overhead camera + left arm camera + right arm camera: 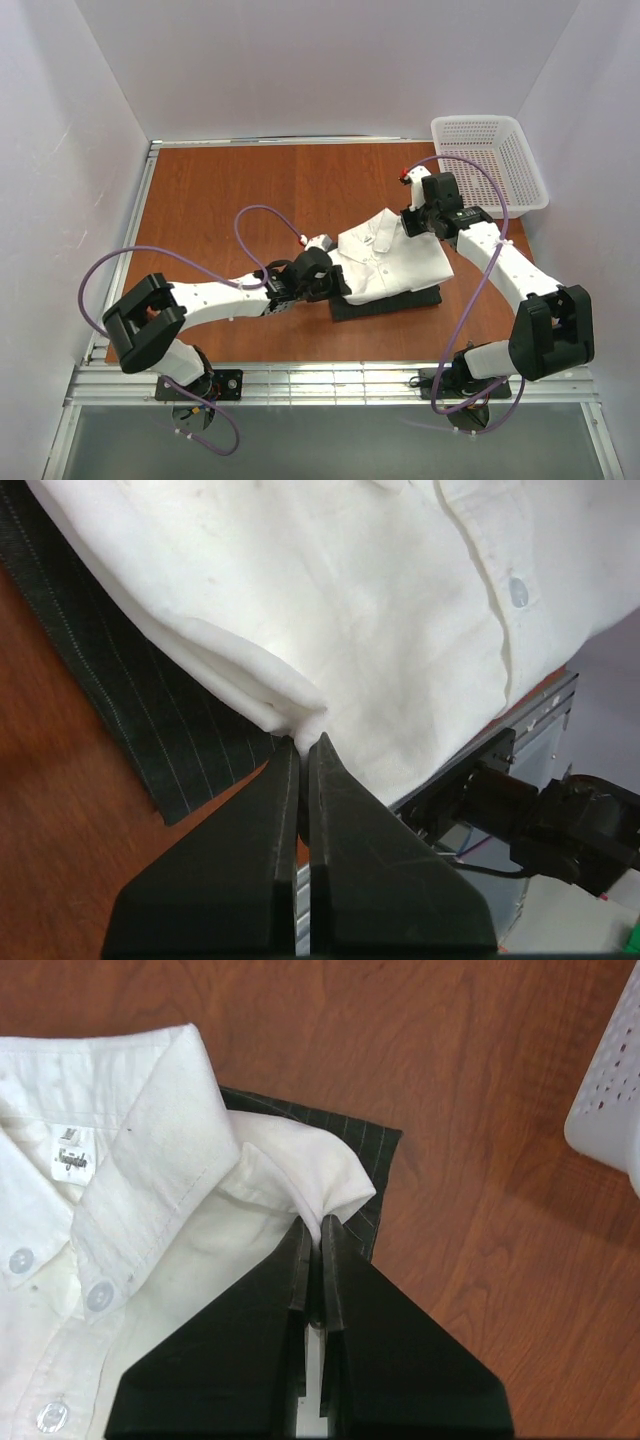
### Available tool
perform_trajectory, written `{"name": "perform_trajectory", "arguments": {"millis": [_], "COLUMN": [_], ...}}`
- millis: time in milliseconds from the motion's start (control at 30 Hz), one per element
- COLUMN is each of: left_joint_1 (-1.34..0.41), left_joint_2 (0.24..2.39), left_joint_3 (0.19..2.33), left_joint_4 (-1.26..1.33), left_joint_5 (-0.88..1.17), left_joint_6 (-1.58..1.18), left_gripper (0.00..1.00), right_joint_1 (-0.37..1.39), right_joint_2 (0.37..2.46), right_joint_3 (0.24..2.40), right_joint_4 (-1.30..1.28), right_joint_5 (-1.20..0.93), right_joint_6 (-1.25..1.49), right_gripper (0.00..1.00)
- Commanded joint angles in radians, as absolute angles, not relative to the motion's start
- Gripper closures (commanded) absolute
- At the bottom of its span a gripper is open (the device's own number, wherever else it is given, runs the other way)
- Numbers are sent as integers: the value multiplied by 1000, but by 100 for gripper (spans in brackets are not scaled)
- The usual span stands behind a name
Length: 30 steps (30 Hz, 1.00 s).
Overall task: Fold and stack the long sleeve shirts
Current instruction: Neatly place the folded shirt to the corner
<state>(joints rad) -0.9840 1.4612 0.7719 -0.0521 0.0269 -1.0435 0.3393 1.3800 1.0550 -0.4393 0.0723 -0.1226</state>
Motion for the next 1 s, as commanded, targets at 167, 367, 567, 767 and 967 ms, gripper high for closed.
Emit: {"name": "perform_trajectory", "arguments": {"millis": [167,367,567,767,967], "left_joint_1": [-1061,-1060,-1060,-1062,-1060], "left_joint_2": [1493,1447,1405,1411,1417], "left_joint_3": [801,824,850,804,761], "left_joint_4": [-51,-96,-146,-147,-147], "left_joint_5": [-162,-262,-299,-247,-235], "left_joint_6": [-1045,-990,-962,-1026,-1071], "left_gripper": [100,100,100,100,100], "right_joint_1": [299,295,293,293,293], "right_joint_2": [1364,1347,1330,1342,1382], "right_joint_3": [944,910,928,917,881], "right_joint_4": [-229,-195,-186,-184,-179], "right_joint_5": [98,112,92,75,60], "right_joint_6": [-100,-75,-61,-52,-49], "right_gripper": [99,99,99,99,99]}}
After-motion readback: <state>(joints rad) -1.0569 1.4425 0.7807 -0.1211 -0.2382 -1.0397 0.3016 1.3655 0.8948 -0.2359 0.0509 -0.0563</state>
